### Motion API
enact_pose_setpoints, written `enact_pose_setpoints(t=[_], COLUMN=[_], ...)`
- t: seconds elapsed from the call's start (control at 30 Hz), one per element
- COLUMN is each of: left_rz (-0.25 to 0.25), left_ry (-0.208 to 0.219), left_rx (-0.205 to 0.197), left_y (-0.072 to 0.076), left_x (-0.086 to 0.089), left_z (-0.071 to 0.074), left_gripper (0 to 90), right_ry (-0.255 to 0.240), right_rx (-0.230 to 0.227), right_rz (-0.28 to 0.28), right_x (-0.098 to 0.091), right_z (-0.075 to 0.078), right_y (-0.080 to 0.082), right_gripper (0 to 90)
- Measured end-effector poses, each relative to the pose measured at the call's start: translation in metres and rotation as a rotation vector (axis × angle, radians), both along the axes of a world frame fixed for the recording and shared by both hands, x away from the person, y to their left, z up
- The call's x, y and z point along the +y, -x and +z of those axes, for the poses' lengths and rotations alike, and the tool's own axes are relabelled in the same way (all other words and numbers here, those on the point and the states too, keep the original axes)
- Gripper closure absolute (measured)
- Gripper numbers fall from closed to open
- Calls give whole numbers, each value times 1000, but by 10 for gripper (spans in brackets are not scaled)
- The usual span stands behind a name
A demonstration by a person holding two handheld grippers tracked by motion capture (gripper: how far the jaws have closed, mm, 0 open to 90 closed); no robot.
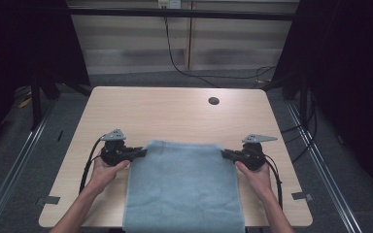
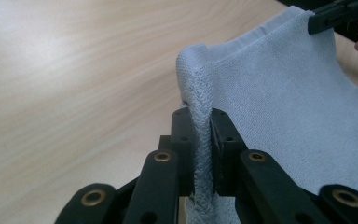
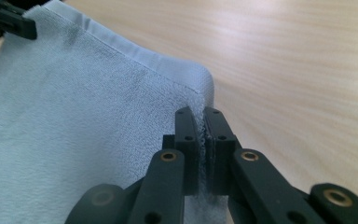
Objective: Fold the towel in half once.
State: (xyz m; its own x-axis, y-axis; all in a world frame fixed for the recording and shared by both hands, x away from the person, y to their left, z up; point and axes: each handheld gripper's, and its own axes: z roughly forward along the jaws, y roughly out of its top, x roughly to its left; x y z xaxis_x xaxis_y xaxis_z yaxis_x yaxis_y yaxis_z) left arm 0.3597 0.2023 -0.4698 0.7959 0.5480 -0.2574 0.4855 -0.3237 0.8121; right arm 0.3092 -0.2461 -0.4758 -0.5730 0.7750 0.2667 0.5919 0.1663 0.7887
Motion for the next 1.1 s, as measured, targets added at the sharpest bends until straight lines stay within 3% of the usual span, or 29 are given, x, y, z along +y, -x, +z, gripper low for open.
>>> enact_pose_setpoints(t=[0.17,0.37,0.63,0.73,0.8,1.1], left_rz=[18,46,75,91,98,120], left_ry=[42,58,66,69,97,109], left_rx=[-8,-35,-88,-102,-123,-182], left_y=[-7,-14,-24,-33,-35,-51], left_x=[0,5,8,8,8,6], left_z=[8,23,50,63,74,116], left_gripper=[820,818,818,818,818,819], right_ry=[-28,-55,-45,-43,-32,-95], right_rx=[-27,-67,-109,-110,-114,-213], right_rz=[-5,2,8,-4,-7,-33], right_x=[-3,0,3,0,0,-7], right_z=[14,29,55,64,71,119], right_y=[-8,-19,-35,-47,-53,-67], right_gripper=[862,863,863,864,864,864])
